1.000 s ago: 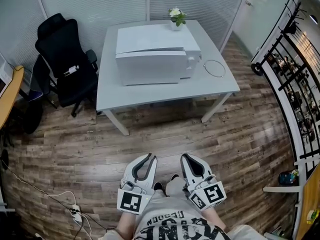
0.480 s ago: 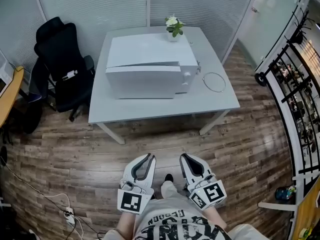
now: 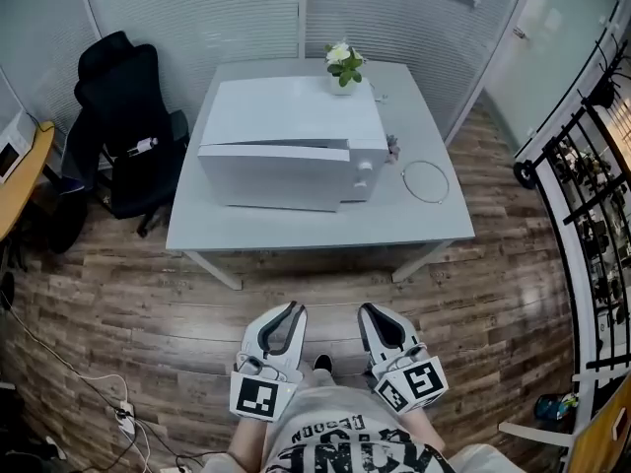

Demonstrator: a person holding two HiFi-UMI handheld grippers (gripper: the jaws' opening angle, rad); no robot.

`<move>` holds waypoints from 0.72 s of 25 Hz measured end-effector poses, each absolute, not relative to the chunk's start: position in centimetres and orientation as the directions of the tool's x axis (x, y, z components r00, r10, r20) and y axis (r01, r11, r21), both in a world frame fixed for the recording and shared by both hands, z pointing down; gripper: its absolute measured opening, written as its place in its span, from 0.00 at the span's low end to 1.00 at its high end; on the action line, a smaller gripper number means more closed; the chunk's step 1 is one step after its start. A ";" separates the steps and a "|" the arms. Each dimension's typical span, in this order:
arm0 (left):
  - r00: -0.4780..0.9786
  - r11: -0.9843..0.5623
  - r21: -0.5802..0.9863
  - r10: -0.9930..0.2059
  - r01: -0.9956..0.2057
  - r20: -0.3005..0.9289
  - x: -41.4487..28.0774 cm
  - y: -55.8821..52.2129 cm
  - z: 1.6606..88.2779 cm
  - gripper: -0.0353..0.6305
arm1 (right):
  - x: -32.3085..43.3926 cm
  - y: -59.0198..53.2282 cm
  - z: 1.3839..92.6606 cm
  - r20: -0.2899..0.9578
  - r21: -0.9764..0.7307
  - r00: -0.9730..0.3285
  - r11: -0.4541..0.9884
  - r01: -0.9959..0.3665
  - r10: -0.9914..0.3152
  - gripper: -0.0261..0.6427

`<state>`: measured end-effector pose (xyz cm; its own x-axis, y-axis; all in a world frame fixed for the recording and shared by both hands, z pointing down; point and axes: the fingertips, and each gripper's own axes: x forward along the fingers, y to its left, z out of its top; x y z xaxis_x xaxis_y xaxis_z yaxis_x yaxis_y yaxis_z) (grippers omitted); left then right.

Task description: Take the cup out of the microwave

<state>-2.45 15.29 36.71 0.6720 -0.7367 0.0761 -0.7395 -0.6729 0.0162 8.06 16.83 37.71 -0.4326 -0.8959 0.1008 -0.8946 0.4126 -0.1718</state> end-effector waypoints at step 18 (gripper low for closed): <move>0.696 -0.696 0.041 -0.713 -0.717 0.089 -1.4 6.6 36.9 0.11 | 9.6 8.9 38.4 0.142 -0.192 -0.402 0.374 -0.907 -0.904 0.07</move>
